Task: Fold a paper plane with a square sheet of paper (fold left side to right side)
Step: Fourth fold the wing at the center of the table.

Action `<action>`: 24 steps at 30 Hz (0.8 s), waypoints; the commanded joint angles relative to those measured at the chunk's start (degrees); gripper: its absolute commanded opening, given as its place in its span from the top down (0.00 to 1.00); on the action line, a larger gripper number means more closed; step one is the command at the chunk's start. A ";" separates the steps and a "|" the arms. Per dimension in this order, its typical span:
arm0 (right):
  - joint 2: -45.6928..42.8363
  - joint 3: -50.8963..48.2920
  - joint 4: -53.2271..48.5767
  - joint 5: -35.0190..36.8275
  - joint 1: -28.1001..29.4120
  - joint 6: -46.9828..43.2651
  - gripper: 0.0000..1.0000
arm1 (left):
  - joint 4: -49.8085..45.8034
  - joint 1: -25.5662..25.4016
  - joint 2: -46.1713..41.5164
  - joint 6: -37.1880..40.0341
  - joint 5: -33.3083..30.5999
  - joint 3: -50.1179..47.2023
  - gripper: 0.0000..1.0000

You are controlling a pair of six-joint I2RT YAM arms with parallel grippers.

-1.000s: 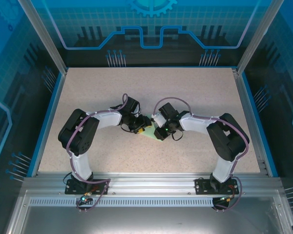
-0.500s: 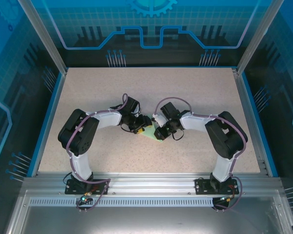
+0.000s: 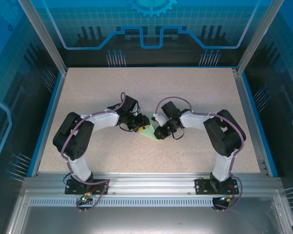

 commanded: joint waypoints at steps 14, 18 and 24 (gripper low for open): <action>3.69 2.84 -2.54 -5.01 -2.06 0.46 0.89 | 1.11 -0.78 4.30 0.80 2.42 1.91 0.57; 4.07 3.29 -2.93 -5.60 -2.23 0.46 0.89 | 1.77 -0.87 5.34 0.58 2.40 2.15 0.55; 4.25 3.85 -3.47 -5.73 -2.48 0.42 0.87 | 1.99 -0.85 6.66 0.23 1.50 2.47 0.54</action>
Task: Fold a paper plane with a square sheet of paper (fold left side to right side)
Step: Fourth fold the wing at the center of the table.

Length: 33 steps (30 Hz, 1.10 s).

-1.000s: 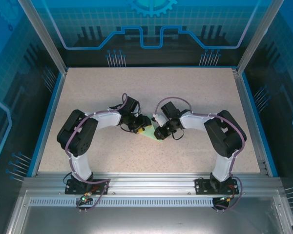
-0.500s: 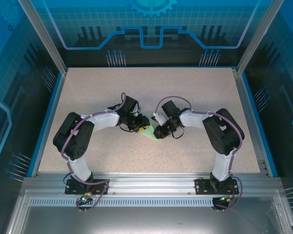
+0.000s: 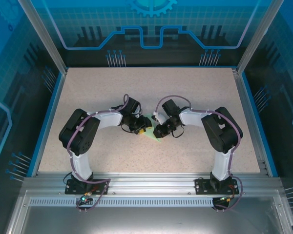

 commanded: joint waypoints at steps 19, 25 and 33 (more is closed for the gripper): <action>-7.37 -1.94 -3.37 16.86 4.60 -0.91 0.62 | -1.89 -0.19 1.77 -0.52 -2.09 1.71 0.54; -5.35 -1.02 -3.92 18.05 6.41 -1.07 0.61 | -2.06 -0.15 1.75 -0.68 -2.43 1.80 0.54; -4.53 -1.13 -4.23 18.25 6.79 -1.25 0.62 | -2.33 0.11 1.68 -1.11 -2.97 1.94 0.54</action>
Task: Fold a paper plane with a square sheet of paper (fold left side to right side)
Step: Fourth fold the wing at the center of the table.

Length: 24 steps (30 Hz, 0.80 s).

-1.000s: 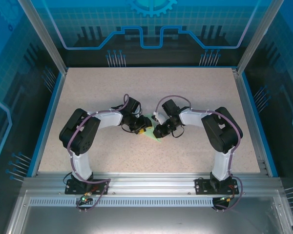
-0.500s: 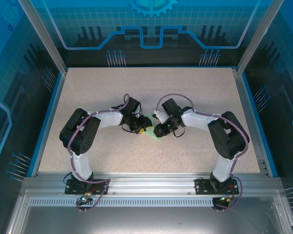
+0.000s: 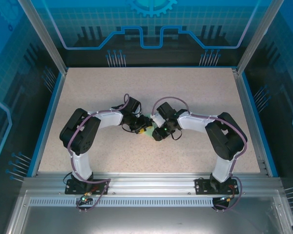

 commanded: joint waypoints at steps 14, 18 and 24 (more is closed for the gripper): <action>1.11 -0.36 -1.25 -2.28 -0.38 -0.59 0.80 | -2.53 0.46 1.19 -0.99 -2.87 1.45 0.53; 1.11 -0.42 -1.09 -4.09 -1.13 -0.56 0.81 | -2.78 0.42 1.50 -0.90 -3.05 1.56 0.52; 1.39 -0.29 -1.06 -6.97 -2.97 -0.37 0.84 | -2.99 0.55 2.58 -0.90 -3.31 1.91 0.52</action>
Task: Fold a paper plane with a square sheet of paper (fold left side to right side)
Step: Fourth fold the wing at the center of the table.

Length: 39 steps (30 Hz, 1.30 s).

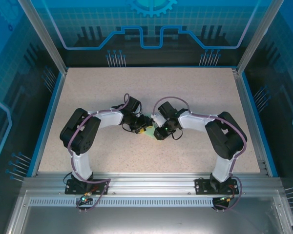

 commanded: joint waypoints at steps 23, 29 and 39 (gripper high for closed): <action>3.66 0.49 8.94 -26.94 -10.92 6.22 0.65 | -2.46 0.52 1.57 -0.98 -3.27 0.71 0.52; 5.19 1.05 8.95 -26.74 -10.57 6.39 0.68 | -2.38 0.53 1.66 -0.94 -3.18 0.65 0.52; 6.93 2.64 7.93 -25.96 -10.23 6.02 0.74 | -2.46 0.48 1.67 -0.97 -3.14 0.69 0.51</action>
